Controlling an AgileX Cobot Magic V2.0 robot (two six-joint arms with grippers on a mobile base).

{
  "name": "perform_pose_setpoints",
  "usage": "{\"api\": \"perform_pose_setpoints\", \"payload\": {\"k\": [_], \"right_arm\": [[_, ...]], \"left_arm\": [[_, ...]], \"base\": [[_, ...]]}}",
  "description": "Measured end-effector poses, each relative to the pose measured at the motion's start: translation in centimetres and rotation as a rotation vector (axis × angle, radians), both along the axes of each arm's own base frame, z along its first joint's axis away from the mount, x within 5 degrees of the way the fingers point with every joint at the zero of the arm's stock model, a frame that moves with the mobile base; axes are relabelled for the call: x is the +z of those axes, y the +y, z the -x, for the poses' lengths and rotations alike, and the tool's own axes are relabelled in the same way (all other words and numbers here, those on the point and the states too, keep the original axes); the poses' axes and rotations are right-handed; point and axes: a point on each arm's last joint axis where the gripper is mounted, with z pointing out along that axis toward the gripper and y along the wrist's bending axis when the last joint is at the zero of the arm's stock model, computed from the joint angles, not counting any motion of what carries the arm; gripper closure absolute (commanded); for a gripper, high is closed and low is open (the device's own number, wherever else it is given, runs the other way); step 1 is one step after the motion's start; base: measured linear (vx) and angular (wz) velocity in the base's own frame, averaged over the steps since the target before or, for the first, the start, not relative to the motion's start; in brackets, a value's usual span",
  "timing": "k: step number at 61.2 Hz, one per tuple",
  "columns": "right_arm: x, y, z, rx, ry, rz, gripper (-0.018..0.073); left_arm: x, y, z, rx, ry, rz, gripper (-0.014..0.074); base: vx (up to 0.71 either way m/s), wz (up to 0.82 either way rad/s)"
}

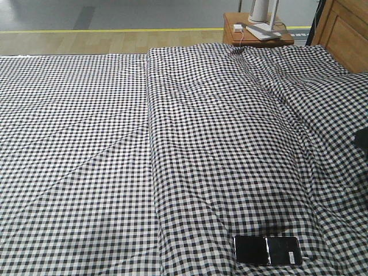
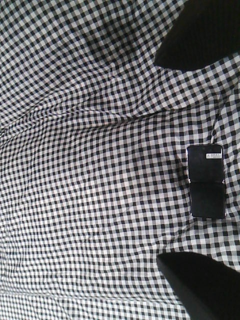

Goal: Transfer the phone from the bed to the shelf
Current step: 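Lower the right gripper onto the black phone and close it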

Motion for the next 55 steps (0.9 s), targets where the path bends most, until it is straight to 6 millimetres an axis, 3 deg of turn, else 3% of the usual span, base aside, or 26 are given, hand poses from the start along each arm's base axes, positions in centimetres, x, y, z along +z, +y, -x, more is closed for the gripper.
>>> {"api": "perform_pose_setpoints", "payload": {"k": [13,25,39,55], "right_arm": [[0.7,-4.0,-1.8,-0.162,0.041,0.016,-0.0110],[-2.1,-9.0,-3.4,-0.257,0.146,-0.005,-0.0101],[-9.1,-14.0,-6.7,-0.217,0.273,-0.106,-0.0090],[-19.1,-15.9,-9.0,-0.052,0.426,-0.297,-0.0078]], "left_arm": [[0.0,0.0,0.0,0.000,0.000,0.000,0.0595],[0.0,0.0,0.0,0.000,0.000,0.000,0.0595],[0.0,0.0,0.0,0.000,0.000,0.000,0.0595],[0.0,0.0,0.0,0.000,0.000,0.000,0.0595]], "base": [[0.00,0.00],[0.00,0.00],[0.00,0.00],[0.00,0.00]]}}
